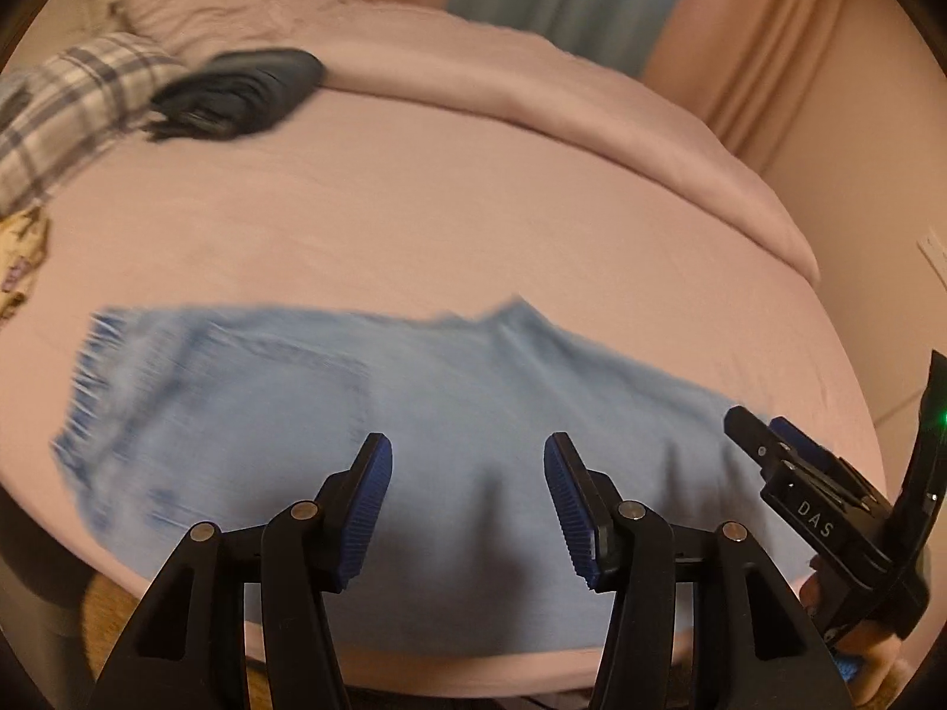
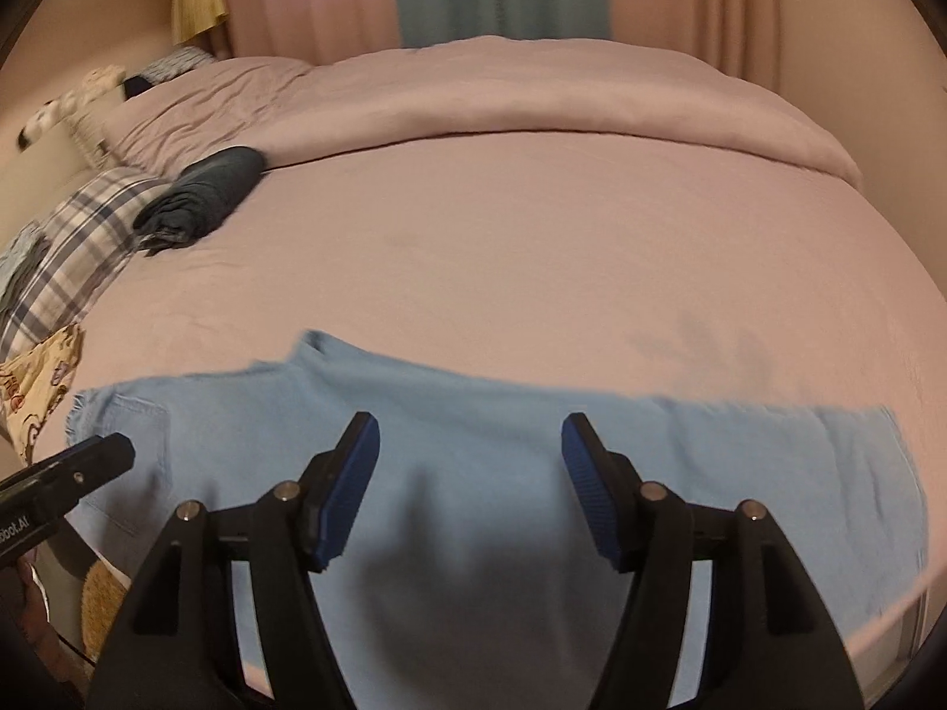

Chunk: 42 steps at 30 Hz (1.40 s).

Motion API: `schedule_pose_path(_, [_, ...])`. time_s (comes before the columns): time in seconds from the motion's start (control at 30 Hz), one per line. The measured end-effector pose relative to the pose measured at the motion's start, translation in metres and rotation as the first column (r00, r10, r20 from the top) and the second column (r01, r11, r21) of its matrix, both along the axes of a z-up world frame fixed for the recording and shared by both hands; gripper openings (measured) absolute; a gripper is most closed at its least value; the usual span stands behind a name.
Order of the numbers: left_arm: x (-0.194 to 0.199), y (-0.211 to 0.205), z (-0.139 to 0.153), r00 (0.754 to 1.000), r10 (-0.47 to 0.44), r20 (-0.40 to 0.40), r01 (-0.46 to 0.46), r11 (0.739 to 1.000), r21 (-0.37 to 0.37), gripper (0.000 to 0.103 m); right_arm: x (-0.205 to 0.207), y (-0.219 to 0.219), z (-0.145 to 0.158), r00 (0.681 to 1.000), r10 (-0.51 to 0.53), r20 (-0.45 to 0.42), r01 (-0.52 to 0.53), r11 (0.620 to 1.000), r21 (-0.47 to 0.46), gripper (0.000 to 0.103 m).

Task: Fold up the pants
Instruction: 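Open the right gripper and press the jeans flat with both grippers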

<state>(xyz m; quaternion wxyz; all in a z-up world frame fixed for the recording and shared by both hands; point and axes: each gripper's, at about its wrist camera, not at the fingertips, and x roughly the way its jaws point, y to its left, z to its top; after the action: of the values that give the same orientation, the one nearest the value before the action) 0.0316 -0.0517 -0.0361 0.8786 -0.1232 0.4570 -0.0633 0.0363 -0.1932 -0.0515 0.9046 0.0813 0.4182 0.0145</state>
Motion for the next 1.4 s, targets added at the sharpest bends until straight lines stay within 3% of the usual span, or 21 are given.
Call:
schedule_pose_path(0.1, [0.001,-0.02,-0.013,0.999,-0.032,-0.034,0.032,0.999,0.011,0.054,-0.016,-0.02,-0.015,0.998,-0.066,-0.018,0.065,0.997,-0.051,0.064])
schedule_pose_path(0.37, [0.014,-0.046,-0.049,0.987,-0.075,-0.142,0.075,0.997,-0.002,0.054,-0.044,-0.077,-0.048,0.977,-0.18,-0.113,0.175,0.983,-0.049,0.064])
schedule_pose_path(0.53, [0.01,-0.055,-0.054,0.987,-0.112,-0.117,0.117,0.993,0.035,0.06,-0.059,-0.097,-0.057,0.972,-0.215,-0.096,0.21,0.976,-0.058,0.063])
schedule_pose_path(0.63, [0.009,-0.056,-0.055,0.987,-0.118,-0.11,0.124,0.991,0.047,0.06,-0.065,-0.11,-0.059,0.949,-0.303,-0.085,0.29,0.948,-0.133,0.063])
schedule_pose_path(0.77, [0.008,-0.056,-0.056,0.986,-0.126,-0.109,0.133,0.989,0.063,0.06,-0.072,-0.133,-0.058,0.94,-0.33,-0.081,0.325,0.943,-0.07,0.061])
schedule_pose_path(0.87, [0.01,-0.055,-0.057,0.987,-0.125,-0.104,0.13,0.99,0.051,0.062,-0.073,-0.151,-0.059,0.909,-0.408,-0.083,0.397,0.909,-0.129,0.061])
schedule_pose_path(0.93, [0.008,-0.057,-0.059,0.987,-0.128,-0.094,0.133,0.99,0.046,0.064,-0.08,-0.169,-0.06,0.894,-0.44,-0.083,0.434,0.897,-0.078,0.061])
schedule_pose_path(1.03, [0.005,-0.06,-0.059,0.986,-0.141,-0.086,0.147,0.987,0.066,0.064,-0.093,-0.192,-0.056,0.881,-0.467,-0.079,0.471,0.881,0.04,0.053])
schedule_pose_path(1.13, [0.006,-0.062,-0.057,0.987,-0.132,-0.096,0.139,0.988,0.071,0.064,-0.102,-0.201,-0.049,0.83,-0.554,-0.069,0.551,0.833,-0.053,0.053])
schedule_pose_path(1.2, [0.005,-0.063,-0.053,0.986,-0.133,-0.103,0.139,0.989,0.052,0.064,-0.107,-0.207,-0.045,0.831,-0.553,-0.067,0.554,0.833,-0.003,0.054])
schedule_pose_path(1.27, [0.004,-0.065,-0.049,0.981,-0.168,-0.096,0.167,0.986,-0.017,0.064,-0.118,-0.215,-0.04,0.831,-0.553,-0.067,0.557,0.827,0.075,0.055])
schedule_pose_path(1.33, [-0.001,-0.068,-0.043,0.978,-0.195,-0.069,0.191,0.98,-0.058,0.064,-0.129,-0.221,-0.033,0.813,-0.579,-0.063,0.582,0.806,0.103,0.058])
schedule_pose_path(1.4, [-0.004,-0.077,-0.039,0.973,-0.226,-0.043,0.224,0.973,-0.044,0.064,-0.14,-0.227,-0.028,0.787,-0.614,-0.056,0.616,0.781,0.103,0.06])
